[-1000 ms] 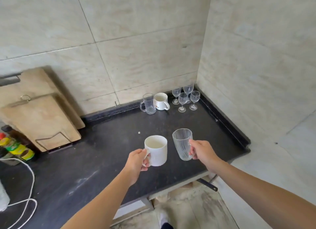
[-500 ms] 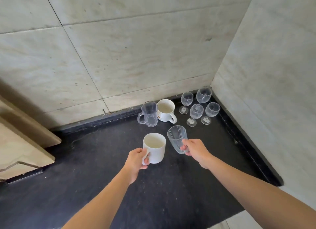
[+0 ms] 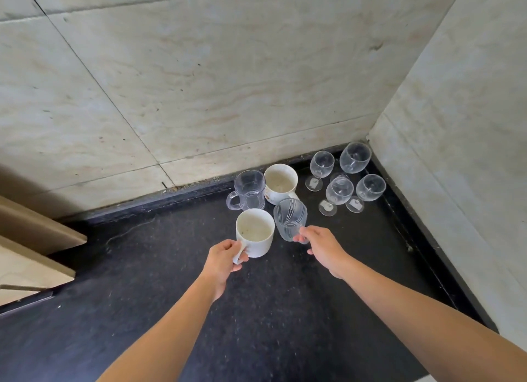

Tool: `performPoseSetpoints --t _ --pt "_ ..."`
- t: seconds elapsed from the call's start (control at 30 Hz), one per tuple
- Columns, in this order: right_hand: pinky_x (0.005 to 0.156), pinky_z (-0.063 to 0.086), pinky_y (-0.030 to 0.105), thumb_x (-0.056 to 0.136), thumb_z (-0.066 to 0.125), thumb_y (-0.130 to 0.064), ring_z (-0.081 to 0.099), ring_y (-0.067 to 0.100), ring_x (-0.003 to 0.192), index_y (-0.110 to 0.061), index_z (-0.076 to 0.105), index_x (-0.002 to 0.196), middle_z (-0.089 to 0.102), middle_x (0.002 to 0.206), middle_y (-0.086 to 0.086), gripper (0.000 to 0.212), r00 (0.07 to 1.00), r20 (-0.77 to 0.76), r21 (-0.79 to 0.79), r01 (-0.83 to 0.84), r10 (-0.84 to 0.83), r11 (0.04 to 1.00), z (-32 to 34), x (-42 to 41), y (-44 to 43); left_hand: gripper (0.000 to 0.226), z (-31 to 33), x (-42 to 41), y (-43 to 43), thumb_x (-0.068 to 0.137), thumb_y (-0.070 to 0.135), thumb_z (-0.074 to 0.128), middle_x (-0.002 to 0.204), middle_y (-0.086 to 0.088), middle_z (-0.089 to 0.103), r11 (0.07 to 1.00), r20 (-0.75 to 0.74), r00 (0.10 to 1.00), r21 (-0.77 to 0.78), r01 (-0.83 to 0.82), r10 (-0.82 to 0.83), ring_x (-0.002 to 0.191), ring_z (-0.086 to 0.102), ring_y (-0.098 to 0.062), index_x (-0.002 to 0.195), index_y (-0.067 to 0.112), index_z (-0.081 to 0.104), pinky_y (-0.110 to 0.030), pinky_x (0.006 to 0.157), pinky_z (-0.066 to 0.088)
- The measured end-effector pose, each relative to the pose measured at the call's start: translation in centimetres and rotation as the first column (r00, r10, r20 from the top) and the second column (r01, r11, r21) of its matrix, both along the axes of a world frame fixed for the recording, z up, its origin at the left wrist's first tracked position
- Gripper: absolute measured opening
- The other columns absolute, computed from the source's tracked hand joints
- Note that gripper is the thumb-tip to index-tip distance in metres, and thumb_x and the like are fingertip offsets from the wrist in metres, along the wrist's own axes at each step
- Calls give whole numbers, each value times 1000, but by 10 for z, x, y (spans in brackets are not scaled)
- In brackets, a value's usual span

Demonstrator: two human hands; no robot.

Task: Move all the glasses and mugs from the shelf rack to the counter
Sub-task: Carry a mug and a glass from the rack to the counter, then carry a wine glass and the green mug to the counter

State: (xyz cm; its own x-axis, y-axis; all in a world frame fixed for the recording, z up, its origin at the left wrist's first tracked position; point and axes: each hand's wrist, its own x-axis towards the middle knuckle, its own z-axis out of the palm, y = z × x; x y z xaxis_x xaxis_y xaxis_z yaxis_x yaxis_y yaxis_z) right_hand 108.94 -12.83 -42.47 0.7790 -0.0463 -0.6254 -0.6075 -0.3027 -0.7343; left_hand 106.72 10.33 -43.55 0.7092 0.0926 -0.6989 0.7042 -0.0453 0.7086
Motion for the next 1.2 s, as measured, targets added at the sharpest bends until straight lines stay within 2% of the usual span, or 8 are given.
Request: performPoseSetpoints --t 0.17,0.3,0.4,0.5,0.6,0.83,1.07,1.2 --pt "96 48 42 102 41 -30 60 22 109 -2 65 106 67 116 11 37 995 -32 -21 -94 93 995 -8 1 -8 22 -9 -8 -12 97 19 52 91 -12 71 996 -2 1000 90 -22 22 92 62 -25 85 10 69 -37 84 49" --pt "94 51 54 98 46 -37 62 31 104 -7 62 102 66 107 12 34 987 41 -96 -153 158 983 -6 -3 -14 14 -3 -15 -21 93 22 57 99 -8 68 982 16 1000 186 -19 16 94 59 -25 93 13 68 -34 82 47" --pt "85 51 42 94 51 -38 62 24 96 -15 60 106 66 102 -1 27 972 69 -245 -200 223 949 -2 -10 -25 29 12 -27 -25 91 27 57 110 -1 61 947 9 1000 322 -25 23 102 58 -26 116 14 58 -35 85 46" --pt "81 51 39 91 51 -36 64 27 95 -12 63 102 70 97 2 29 916 -19 -377 -379 402 845 5 -24 -39 26 30 -59 -30 90 26 58 105 -2 61 901 15 997 426 -78 79 92 57 -22 112 14 59 -30 74 44" --pt "77 54 42 88 50 -33 68 32 88 -4 66 94 72 93 13 34 750 -74 -422 -620 657 661 16 -43 -41 18 43 -111 -40 89 25 57 94 -3 63 892 7 995 443 -90 96 80 59 -18 103 15 63 -26 63 45" --pt "67 43 32 87 48 -35 61 20 85 -25 63 93 68 90 -8 18 302 19 -497 -824 953 271 59 -107 15 9 72 -260 -54 88 24 59 82 1 63 816 -26 977 555 -161 211 76 59 -18 93 17 63 -24 59 45" --pt "79 52 37 94 47 -35 63 24 93 -23 61 105 69 102 -1 22 -238 89 -571 -808 967 -146 91 -244 100 10 100 -449 -50 84 18 61 78 0 65 639 28 862 659 -396 506 77 60 -19 92 17 67 -26 70 45" --pt "76 52 35 93 49 -34 65 26 91 -23 63 102 71 103 2 20 -453 113 -606 -737 884 -300 104 -347 135 15 106 -570 -60 85 19 59 83 -2 66 532 21 759 700 -476 651 88 64 -23 97 14 67 -25 68 42"
